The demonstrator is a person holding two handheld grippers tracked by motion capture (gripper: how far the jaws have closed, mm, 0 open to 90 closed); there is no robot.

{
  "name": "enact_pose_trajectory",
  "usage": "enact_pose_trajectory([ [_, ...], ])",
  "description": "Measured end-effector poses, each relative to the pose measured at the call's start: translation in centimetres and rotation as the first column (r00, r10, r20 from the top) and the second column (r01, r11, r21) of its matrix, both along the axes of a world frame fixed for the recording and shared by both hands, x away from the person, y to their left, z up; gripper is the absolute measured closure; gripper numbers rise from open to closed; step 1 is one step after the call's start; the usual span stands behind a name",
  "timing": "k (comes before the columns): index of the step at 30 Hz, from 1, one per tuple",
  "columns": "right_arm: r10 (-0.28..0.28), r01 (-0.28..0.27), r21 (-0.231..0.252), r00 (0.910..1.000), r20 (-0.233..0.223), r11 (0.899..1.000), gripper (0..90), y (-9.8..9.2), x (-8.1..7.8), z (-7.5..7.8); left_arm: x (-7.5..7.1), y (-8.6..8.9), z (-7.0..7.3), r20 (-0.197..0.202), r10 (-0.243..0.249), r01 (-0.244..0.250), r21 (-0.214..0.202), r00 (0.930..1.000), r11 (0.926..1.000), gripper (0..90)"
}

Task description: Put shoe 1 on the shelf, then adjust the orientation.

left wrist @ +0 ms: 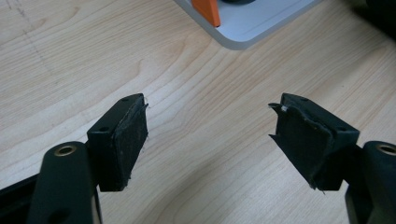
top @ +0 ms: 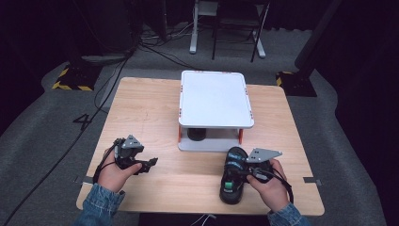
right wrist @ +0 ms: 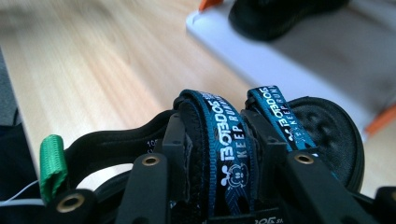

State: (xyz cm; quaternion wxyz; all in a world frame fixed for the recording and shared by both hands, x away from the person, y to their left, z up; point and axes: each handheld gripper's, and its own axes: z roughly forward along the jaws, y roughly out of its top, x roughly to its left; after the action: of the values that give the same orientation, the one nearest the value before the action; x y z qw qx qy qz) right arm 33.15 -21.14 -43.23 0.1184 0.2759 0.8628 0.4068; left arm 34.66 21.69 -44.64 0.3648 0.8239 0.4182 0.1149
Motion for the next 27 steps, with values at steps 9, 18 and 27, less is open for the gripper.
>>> enact_pose_trajectory([
  [9,0.072,-0.074,0.017,0.994,0.082,0.997,65.0,1.8,5.2,-0.1,-1.2,1.4,-0.3,-0.012,0.044,-0.044,0.0,0.9989,0.999,25.9],
  [18,0.037,-0.041,0.053,0.9958,0.084,0.998,47.7,0.8,7.5,-1.3,-1.3,1.7,-0.5,-0.012,0.05,-0.05,0.005,0.9987,0.9987,25.9],
  [27,-0.049,0.038,0.087,0.9892,0.138,0.995,31.7,0.0,2.4,1.4,-1.1,1.5,0.2,0.005,0.037,-0.037,-0.008,0.9993,0.9993,25.9],
])
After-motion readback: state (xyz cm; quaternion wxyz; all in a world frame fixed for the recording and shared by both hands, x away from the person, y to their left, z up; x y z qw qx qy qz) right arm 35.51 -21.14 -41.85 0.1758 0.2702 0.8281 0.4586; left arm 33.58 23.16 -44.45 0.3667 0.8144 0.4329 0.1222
